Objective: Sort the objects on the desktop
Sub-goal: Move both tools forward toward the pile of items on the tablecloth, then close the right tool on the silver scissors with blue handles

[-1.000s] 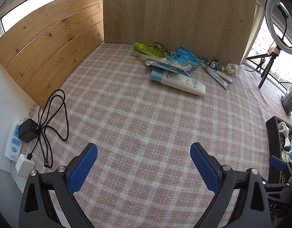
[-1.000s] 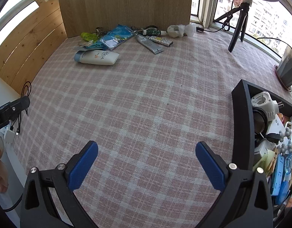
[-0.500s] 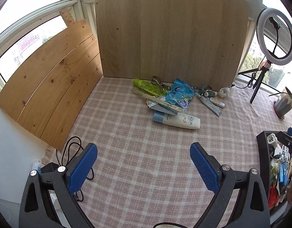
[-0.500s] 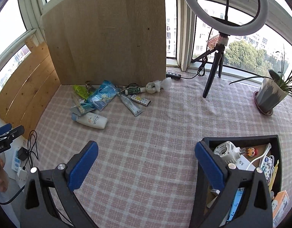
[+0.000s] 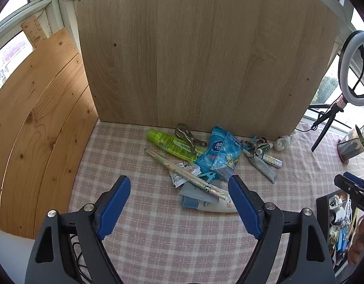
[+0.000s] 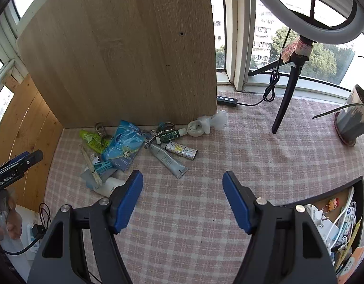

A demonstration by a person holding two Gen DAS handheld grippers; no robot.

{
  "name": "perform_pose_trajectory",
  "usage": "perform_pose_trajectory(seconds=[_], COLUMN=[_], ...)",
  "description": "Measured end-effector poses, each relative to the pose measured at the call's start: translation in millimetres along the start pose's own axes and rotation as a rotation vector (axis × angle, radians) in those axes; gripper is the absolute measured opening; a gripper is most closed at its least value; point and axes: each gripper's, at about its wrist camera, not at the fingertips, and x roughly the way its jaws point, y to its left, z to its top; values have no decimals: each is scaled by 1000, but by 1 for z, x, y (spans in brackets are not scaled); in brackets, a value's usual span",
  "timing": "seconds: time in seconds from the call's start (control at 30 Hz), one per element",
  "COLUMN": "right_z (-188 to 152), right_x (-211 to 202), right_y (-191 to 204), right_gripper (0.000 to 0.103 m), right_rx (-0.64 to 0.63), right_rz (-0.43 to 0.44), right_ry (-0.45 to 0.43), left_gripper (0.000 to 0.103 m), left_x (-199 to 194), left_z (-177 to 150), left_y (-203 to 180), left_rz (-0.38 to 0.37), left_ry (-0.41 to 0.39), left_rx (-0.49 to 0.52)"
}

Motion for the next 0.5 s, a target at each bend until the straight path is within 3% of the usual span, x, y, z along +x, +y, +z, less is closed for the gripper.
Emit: perform_pose_trajectory(seconds=[0.1,0.27,0.43,0.5], right_z=[20,44,59,62], right_x=[38,98,148,161], right_y=[8,20,23,23], right_gripper=[53,47,43,43], right_rx=[12,27,80,106], right_rz=[7,13,48,66], right_ry=[55,123,170,183], left_gripper=[62,37,26,25], left_x=[38,106,150,160], left_z=[21,46,60,62], left_y=[-2,-4,-1,-1], left_rz=[-16,-22,-35,-27], left_ry=[45,121,152,155], left_rx=[0,3,-15,-15])
